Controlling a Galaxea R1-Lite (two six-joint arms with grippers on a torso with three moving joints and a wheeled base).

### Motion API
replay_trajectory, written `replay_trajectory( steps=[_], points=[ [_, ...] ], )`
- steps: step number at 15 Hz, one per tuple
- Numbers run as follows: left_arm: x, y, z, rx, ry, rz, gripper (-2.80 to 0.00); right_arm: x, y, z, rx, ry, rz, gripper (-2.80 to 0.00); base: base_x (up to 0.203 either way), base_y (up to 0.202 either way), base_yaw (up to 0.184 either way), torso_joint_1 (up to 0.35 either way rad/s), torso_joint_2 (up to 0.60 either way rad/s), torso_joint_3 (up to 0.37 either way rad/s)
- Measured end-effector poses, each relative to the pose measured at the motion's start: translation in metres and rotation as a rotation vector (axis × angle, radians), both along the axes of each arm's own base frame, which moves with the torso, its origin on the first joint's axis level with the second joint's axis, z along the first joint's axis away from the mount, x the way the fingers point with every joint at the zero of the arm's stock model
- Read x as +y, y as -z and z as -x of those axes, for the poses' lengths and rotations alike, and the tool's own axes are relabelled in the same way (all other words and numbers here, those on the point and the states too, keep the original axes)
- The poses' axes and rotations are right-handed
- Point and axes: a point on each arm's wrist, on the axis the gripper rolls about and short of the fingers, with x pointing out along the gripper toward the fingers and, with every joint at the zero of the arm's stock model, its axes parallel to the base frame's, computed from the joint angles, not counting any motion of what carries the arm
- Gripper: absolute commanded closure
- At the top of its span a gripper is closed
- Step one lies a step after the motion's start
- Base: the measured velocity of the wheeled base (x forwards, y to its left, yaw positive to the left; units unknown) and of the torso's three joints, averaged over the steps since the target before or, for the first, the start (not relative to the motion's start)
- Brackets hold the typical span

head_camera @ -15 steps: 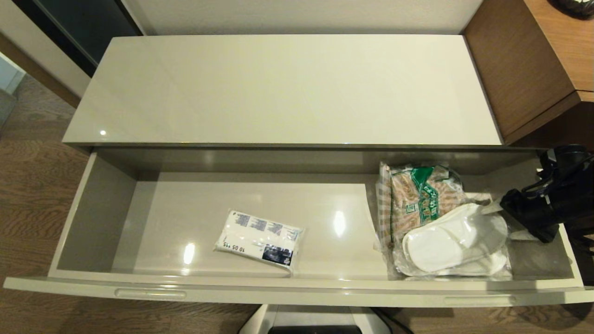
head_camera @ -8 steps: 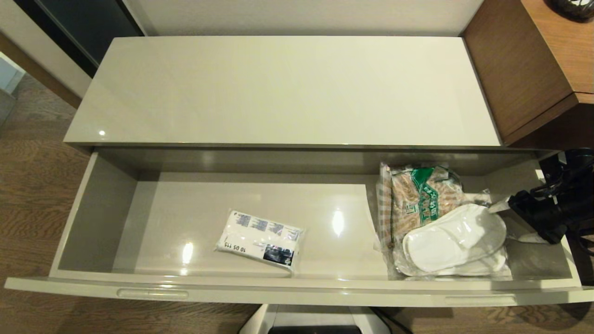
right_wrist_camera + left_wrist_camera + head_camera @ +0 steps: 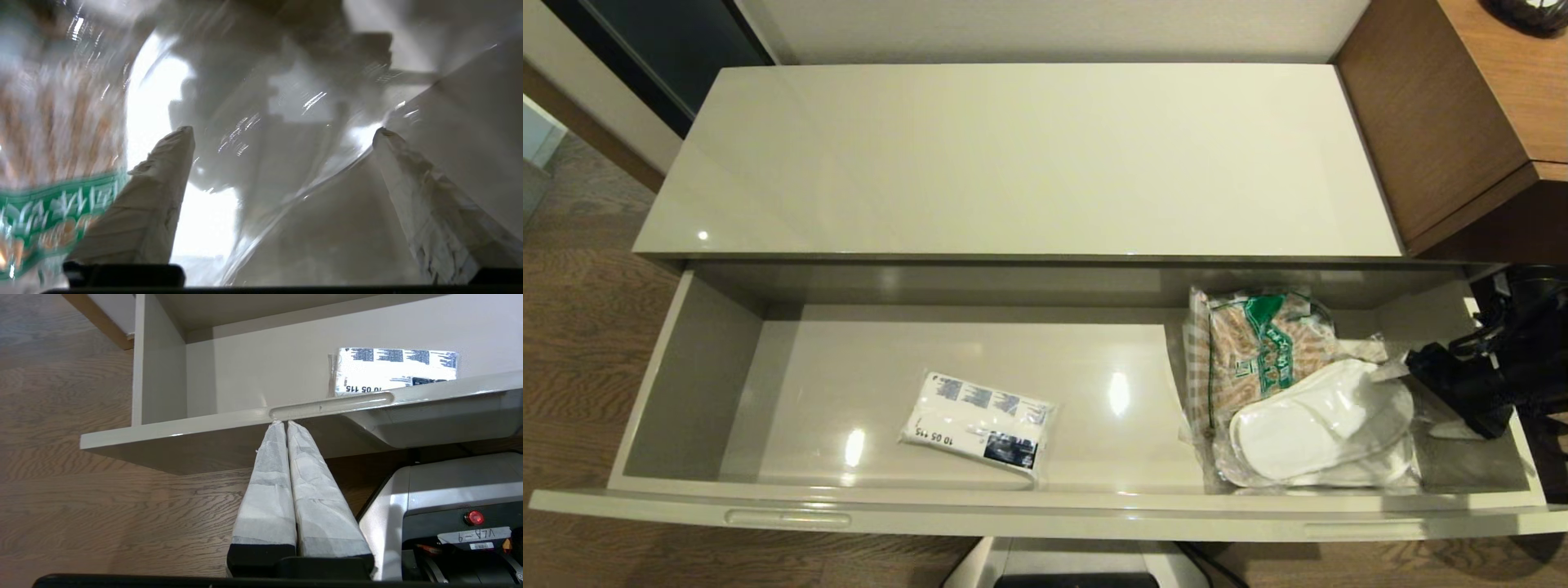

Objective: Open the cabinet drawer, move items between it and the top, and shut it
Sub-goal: Take out the disposable slippers from the drawer

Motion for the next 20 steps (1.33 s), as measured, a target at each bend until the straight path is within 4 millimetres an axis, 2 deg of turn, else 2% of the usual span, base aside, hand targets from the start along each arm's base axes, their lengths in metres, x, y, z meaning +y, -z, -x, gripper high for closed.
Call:
replay_trajectory(
  steps=[9, 11, 15, 20],
  points=[
    [0.000, 0.000, 0.000, 0.000, 0.000, 0.000, 0.00, 0.012, -0.004, 0.003, 0.001, -0.028, -0.005, -2.80, 0.000, 0.000, 0.000, 0.000, 0.00, 0.000],
    [0.000, 0.000, 0.000, 0.000, 0.000, 0.000, 0.00, 0.010, -0.012, 0.000, -0.047, -0.020, 0.014, -2.80, 0.000, 0.000, 0.000, 0.000, 0.00, 0.000],
    [0.000, 0.000, 0.000, 0.000, -0.001, 0.000, 0.00, 0.019, -0.030, 0.008, -0.100, -0.036, 0.036, -2.80, 0.000, 0.000, 0.000, 0.000, 0.00, 0.000],
    [0.000, 0.000, 0.000, -0.001, 0.000, 0.000, 0.00, 0.034, -0.022, 0.009, -0.076, -0.069, 0.024, -2.80, 0.000, 0.000, 0.000, 0.000, 0.00, 0.000]
  ],
)
